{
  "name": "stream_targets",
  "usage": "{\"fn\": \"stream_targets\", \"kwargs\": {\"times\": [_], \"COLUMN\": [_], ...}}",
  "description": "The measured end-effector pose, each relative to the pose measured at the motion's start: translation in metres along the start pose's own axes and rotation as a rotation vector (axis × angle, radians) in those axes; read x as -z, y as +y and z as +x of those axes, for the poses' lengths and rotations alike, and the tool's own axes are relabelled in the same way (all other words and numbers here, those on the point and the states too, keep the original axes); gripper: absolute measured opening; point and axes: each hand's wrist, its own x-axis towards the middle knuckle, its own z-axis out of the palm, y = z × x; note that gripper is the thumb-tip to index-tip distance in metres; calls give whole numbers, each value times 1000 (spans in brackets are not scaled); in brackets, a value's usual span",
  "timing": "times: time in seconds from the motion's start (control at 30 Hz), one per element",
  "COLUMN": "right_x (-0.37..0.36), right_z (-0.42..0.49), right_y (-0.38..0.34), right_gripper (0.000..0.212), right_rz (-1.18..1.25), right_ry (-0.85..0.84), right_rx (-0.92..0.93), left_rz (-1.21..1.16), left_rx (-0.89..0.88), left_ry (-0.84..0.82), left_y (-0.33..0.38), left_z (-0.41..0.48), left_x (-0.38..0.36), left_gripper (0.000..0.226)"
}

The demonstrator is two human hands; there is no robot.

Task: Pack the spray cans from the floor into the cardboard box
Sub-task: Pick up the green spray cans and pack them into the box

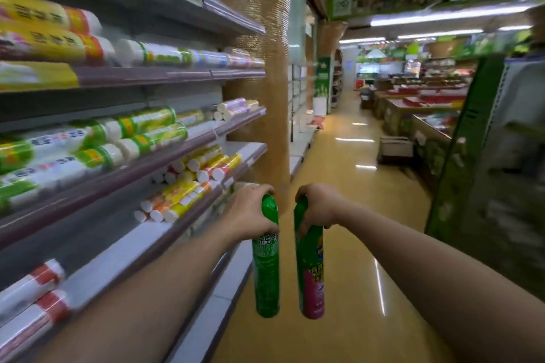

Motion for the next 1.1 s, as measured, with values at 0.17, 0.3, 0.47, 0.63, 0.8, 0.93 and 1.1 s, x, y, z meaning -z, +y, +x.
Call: {"fn": "stream_targets", "kwargs": {"times": [0.17,0.3,0.47,0.63,0.8,0.93,1.1], "right_x": [-58,-128,-216,-316,-421,-499,-579], "right_z": [38,56,64,63,54,48,50], "right_y": [41,77,123,160,200,231,268], "right_gripper": [73,65,66,63,71,68,64], "right_rz": [0,32,75,110,198,182,136], "right_ry": [-76,-147,-205,-249,-291,-286,-336], "right_rx": [-118,-243,-371,-468,-531,-543,-547], "left_rz": [59,78,87,99,108,102,80], "left_rx": [-71,-78,-59,-83,-138,-131,-81], "left_ry": [-298,-568,-726,-848,-991,-1059,-1123], "left_y": [-31,-63,-107,-153,-205,-238,-269], "left_z": [35,36,17,-21,-74,-111,-156], "left_x": [-78,-152,-235,-325,-420,-486,-558], "left_gripper": [87,67,62,59,43,41,41]}}
